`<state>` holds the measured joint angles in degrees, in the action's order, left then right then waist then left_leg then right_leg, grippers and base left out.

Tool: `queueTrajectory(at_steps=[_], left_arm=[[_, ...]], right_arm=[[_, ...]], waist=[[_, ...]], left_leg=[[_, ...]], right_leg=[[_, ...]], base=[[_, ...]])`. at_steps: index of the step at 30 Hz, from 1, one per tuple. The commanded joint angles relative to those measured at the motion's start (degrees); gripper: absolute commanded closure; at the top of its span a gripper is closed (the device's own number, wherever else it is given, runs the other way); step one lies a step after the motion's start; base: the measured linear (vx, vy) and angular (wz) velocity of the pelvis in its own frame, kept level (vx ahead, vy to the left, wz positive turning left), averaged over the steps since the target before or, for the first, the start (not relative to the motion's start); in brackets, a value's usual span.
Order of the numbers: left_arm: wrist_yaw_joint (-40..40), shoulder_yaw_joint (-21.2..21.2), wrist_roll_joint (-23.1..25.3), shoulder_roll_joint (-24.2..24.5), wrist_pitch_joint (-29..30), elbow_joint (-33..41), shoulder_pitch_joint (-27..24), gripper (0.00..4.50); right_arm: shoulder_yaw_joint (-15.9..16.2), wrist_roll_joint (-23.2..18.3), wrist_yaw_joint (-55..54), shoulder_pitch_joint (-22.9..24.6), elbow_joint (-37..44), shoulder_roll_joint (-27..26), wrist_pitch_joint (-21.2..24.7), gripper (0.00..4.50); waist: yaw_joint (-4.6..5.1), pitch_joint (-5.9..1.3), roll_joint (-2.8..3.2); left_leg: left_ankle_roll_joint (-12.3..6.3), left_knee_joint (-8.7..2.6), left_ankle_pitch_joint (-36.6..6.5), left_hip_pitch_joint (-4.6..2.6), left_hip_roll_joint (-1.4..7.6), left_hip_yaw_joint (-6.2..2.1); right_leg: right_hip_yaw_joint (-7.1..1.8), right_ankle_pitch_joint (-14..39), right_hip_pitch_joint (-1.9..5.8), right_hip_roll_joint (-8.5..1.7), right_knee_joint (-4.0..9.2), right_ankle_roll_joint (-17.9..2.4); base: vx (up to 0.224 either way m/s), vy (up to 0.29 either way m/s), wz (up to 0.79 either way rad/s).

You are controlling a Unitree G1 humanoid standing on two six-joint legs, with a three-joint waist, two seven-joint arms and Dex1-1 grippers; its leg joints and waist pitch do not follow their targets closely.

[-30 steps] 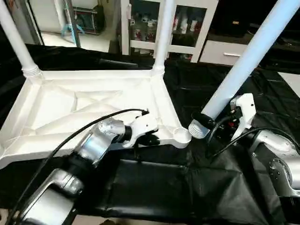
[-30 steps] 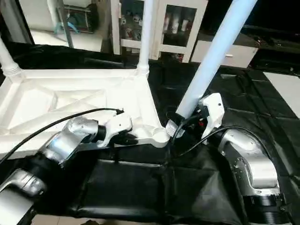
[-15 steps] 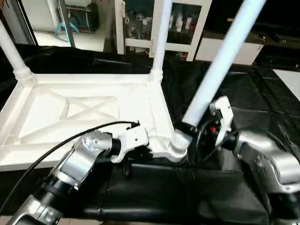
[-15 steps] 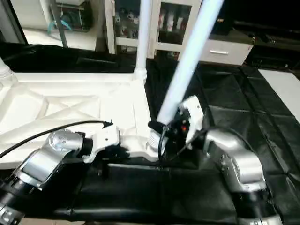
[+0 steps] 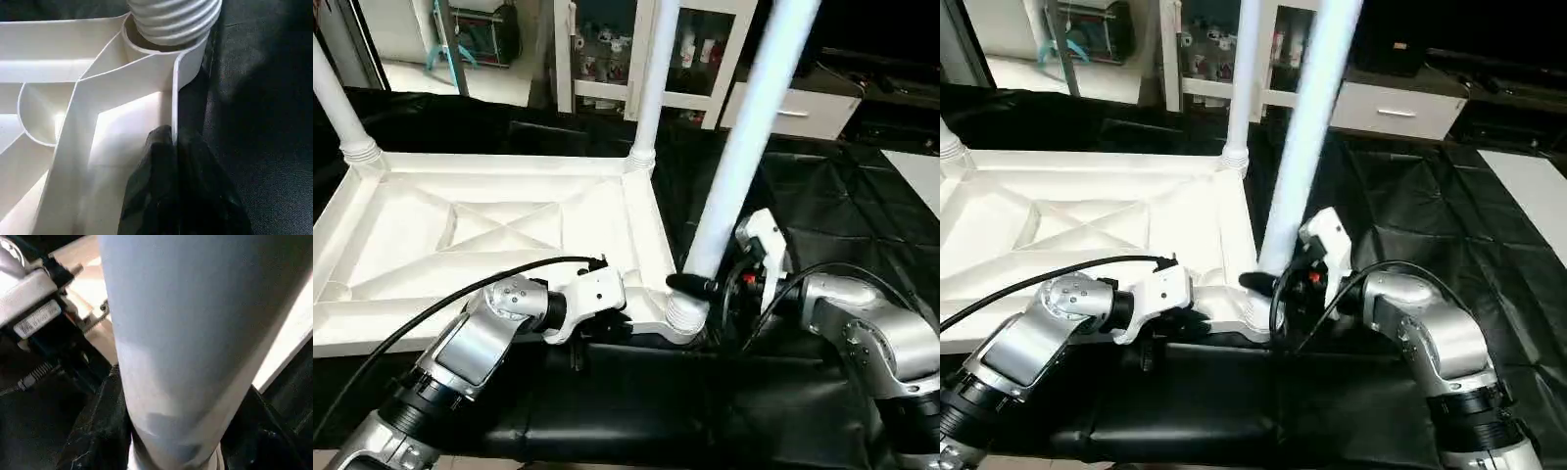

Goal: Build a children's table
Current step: Insert table leg to table base

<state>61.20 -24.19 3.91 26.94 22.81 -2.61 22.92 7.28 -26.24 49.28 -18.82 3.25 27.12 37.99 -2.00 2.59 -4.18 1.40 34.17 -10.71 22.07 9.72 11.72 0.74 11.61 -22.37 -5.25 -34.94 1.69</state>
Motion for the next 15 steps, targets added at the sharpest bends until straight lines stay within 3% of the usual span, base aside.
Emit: queueTrajectory(at_steps=[1,4,15], left_arm=[[-0.1,-2.2,0.8,0.2,1.6,-0.9,-1.7,4.5],[-0.2,-2.4,1.0,0.4,1.5,-0.9,-1.9,4.5],[-0.5,-2.3,0.9,0.5,1.8,-0.6,-1.9,4.5]], right_arm=[[0.2,1.0,0.7,-1.1,0.1,0.9,-0.6,2.64],[1.9,2.9,0.9,-1.9,-1.0,1.7,-2.1,2.64],[3.5,3.8,1.6,-3.2,-3.3,0.0,-3.2,2.64]], waist=[[-0.44,-3.08,-0.14],[-0.4,-3.08,-0.2],[-0.49,-3.28,-0.39]], left_leg=[[0.26,-4.38,-9.3,-1.68,3.46,-1.46],[0.08,-4.34,-8.8,-1.64,3.44,-1.48],[-0.43,-4.15,-8.1,-1.75,3.44,-1.44]], right_leg=[[-1.33,5.8,1.21,-2.73,3.36,-12.5],[-1.3,5.7,1.23,-2.72,3.29,-12.6],[-1.26,3.9,1.32,-2.64,3.05,-13.2]], base=[[0.0,0.0,0.0],[0.0,0.0,0.0],[0.0,0.0,0.0]])
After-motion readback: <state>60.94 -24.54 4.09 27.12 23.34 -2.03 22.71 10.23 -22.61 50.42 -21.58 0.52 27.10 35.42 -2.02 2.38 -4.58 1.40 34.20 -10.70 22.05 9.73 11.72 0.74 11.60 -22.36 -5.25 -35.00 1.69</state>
